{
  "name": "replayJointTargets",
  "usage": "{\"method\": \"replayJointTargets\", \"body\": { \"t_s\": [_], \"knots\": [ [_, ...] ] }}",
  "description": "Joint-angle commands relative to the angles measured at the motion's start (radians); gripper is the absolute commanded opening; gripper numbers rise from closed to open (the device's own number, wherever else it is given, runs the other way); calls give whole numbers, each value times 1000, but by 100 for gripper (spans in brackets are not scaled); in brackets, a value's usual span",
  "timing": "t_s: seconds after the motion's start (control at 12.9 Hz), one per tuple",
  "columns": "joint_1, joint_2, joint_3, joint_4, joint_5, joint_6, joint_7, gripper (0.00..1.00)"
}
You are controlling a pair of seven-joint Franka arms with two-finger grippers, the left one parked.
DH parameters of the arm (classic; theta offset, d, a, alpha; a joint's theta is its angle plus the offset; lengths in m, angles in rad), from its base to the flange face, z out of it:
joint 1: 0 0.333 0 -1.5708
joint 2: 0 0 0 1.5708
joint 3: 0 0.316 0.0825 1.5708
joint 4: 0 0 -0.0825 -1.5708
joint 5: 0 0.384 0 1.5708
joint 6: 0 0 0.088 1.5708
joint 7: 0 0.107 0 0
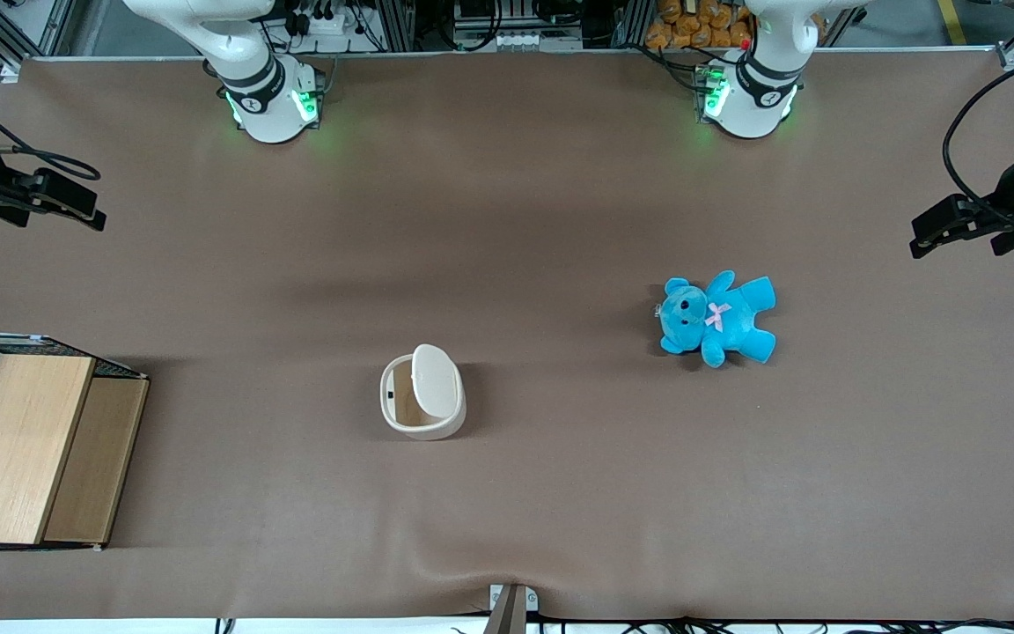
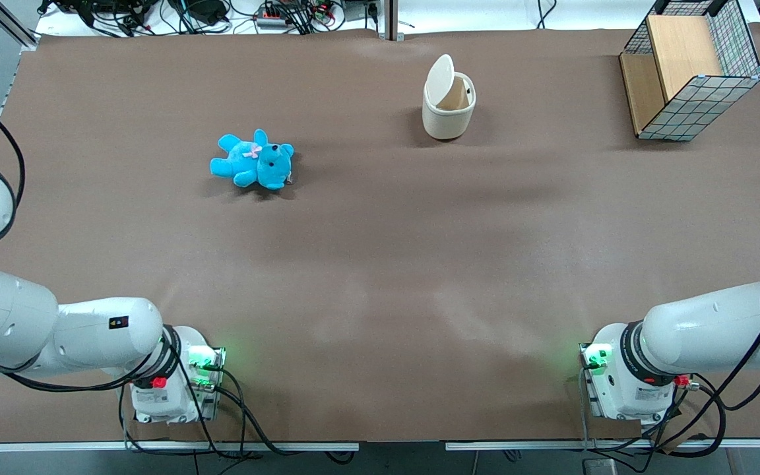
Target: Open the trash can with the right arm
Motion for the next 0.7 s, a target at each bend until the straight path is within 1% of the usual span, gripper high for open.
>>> {"method": "replayJointTargets", "body": {
  "t_s": [0.0, 0.62],
  "knots": [
    [-10, -30, 9, -32, -22, 14, -17, 100],
    [-12, -55, 7, -55, -28, 13, -18, 100]
  ]
}}
